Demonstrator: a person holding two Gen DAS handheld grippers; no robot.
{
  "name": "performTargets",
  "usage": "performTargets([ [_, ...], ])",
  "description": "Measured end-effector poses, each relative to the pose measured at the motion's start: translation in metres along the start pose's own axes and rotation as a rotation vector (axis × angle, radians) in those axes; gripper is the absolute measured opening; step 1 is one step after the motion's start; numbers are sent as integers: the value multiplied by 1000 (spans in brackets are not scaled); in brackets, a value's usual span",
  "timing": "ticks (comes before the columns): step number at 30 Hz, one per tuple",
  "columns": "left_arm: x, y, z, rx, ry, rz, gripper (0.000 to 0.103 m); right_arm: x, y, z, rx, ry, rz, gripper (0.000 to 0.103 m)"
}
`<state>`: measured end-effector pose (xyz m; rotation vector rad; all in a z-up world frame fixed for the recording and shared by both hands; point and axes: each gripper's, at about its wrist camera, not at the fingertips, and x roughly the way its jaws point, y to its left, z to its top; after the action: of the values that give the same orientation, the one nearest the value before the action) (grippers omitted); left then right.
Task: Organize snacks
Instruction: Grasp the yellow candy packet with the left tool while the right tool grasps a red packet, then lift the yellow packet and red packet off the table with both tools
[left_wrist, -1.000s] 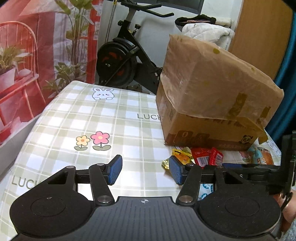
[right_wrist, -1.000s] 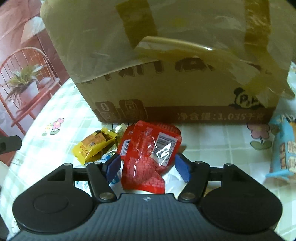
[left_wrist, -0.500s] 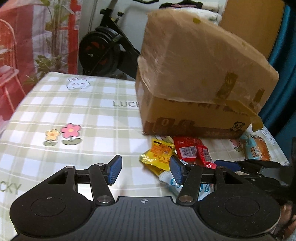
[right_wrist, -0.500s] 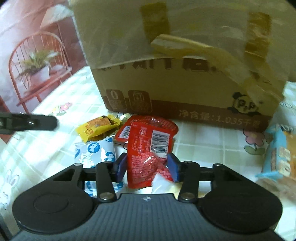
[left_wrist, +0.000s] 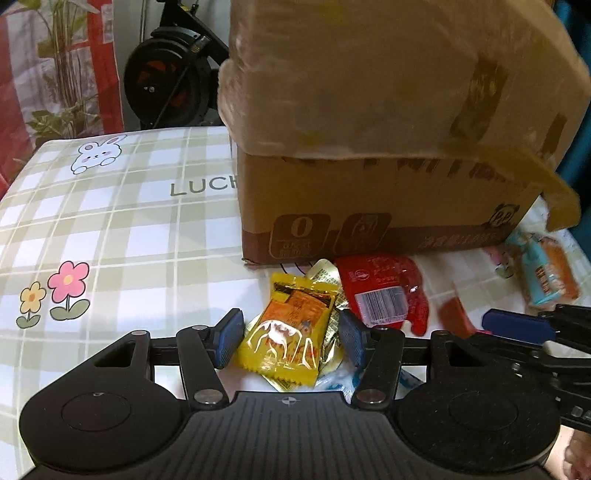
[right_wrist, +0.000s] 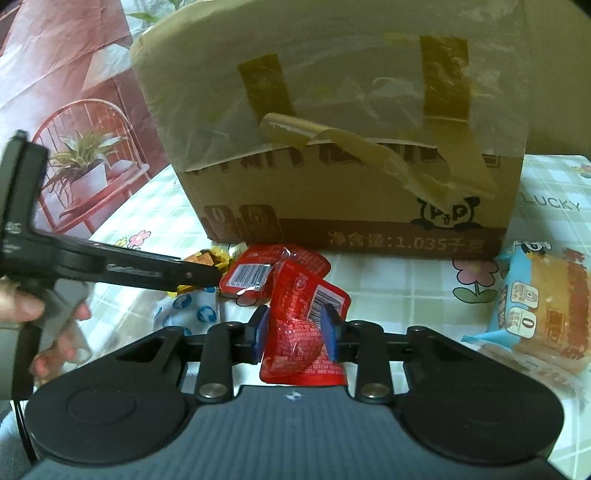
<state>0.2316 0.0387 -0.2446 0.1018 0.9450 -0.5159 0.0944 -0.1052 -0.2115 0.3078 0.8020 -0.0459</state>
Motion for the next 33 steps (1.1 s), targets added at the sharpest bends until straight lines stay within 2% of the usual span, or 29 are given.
performTargets([
  [2,0,0,0,7,-1,7,60,1,0,-1,-4,0,5,33],
  [3,-1,-1,0,16,0,12,55,1,-1,-1,-4,0,7,33],
  [4,-2,-2,-1,28,-6,12,42,1,-1,-1,-4,1,9,33],
  [7,-10,-2,-4,41,-19,31,38,2,-1,0,-4,14,9,36],
  [11,-32,6,-8,-27,-77,34,37,0,4,0,-14,47,-16,38],
  [19,-78,3,-21,-127,-179,23,37,-1,19,-9,-74,86,-76,55],
  [23,-93,-3,-30,-165,-219,6,37,-2,14,-11,-62,81,-109,55],
  [29,-95,-7,-40,-199,-228,-9,38,6,7,-12,-11,105,-100,57],
  [31,-96,-6,-42,-197,-225,-9,38,9,11,-12,-20,102,-102,65],
  [33,-96,-4,-45,-207,-224,-9,38,11,15,-11,-24,103,-93,66],
])
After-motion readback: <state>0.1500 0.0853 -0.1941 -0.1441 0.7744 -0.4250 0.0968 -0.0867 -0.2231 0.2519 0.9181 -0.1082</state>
